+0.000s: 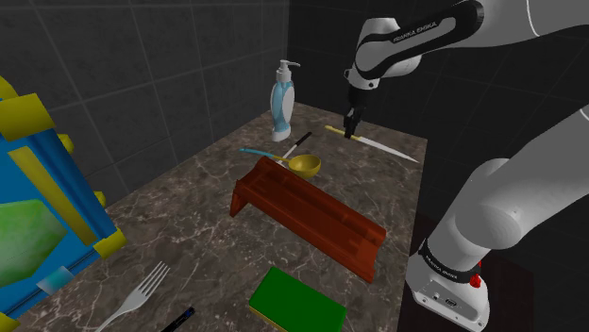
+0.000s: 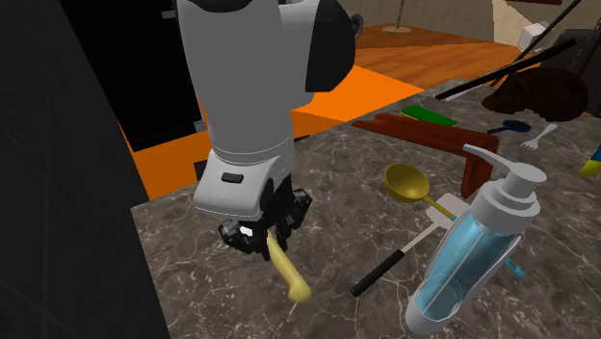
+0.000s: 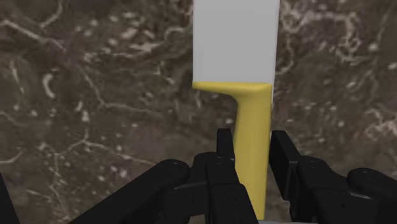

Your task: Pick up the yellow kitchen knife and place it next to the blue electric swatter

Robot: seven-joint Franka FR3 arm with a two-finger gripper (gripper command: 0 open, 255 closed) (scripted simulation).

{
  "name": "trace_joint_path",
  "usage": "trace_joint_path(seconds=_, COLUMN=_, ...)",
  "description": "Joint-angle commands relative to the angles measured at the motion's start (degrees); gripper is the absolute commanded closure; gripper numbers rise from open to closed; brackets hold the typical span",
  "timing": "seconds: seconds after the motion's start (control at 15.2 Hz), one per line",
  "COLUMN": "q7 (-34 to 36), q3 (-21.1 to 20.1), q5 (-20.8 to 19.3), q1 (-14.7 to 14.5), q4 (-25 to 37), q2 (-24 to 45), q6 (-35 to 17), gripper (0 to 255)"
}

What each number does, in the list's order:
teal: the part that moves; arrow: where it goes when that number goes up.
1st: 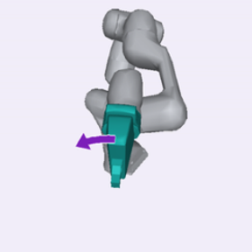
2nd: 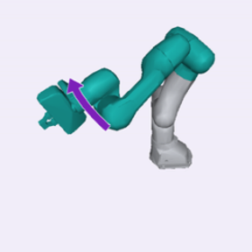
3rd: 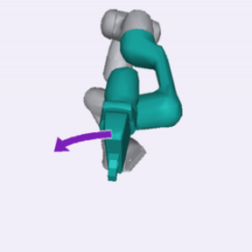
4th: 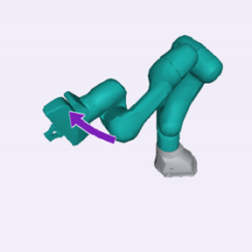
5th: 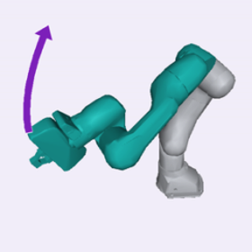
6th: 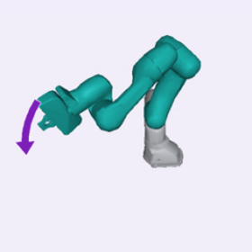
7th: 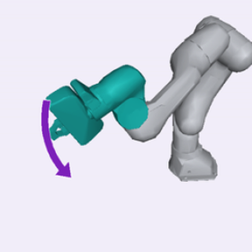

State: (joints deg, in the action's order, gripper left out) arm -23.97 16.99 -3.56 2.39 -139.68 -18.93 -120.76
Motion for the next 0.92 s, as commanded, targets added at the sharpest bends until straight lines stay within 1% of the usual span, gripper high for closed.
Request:
trace_joint_path(seconds=0.0, q7=0.1, q3=-0.1, q5=-0.1, q1=0.0, q4=0.8, q2=-0.5, q6=1.3, gripper=255)
trace_joint_path(seconds=0.86, q7=0.8, q3=-1.1, q5=-0.2, q1=0.0, q4=8.5, q2=-3.4, q6=11.8, gripper=255)
